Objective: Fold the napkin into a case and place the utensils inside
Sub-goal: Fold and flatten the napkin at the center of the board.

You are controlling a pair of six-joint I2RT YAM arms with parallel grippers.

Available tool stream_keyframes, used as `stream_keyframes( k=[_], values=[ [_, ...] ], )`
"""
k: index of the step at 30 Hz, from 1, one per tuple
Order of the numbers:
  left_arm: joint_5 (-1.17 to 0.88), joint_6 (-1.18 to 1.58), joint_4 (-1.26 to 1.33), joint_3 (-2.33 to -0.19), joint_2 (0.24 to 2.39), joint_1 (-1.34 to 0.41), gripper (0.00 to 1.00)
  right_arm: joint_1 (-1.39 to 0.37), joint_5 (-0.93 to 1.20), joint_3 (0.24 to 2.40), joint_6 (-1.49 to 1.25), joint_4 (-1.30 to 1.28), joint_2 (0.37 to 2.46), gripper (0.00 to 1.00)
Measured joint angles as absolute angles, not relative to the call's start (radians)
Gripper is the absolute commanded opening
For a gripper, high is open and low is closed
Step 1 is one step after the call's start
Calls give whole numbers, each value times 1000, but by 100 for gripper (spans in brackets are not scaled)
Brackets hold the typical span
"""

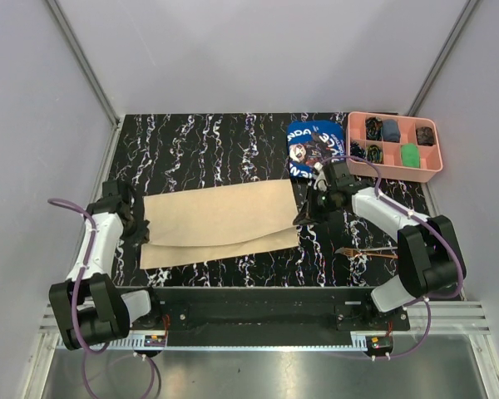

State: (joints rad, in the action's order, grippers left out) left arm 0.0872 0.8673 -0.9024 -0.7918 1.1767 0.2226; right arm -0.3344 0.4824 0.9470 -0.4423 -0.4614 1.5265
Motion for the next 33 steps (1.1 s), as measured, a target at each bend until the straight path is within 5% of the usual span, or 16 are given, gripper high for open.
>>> stream_keyframes(
  k=[33],
  values=[
    [181, 943, -942, -690, 1208, 228, 0, -335, 491, 797, -477, -382, 1617, 2]
  ],
)
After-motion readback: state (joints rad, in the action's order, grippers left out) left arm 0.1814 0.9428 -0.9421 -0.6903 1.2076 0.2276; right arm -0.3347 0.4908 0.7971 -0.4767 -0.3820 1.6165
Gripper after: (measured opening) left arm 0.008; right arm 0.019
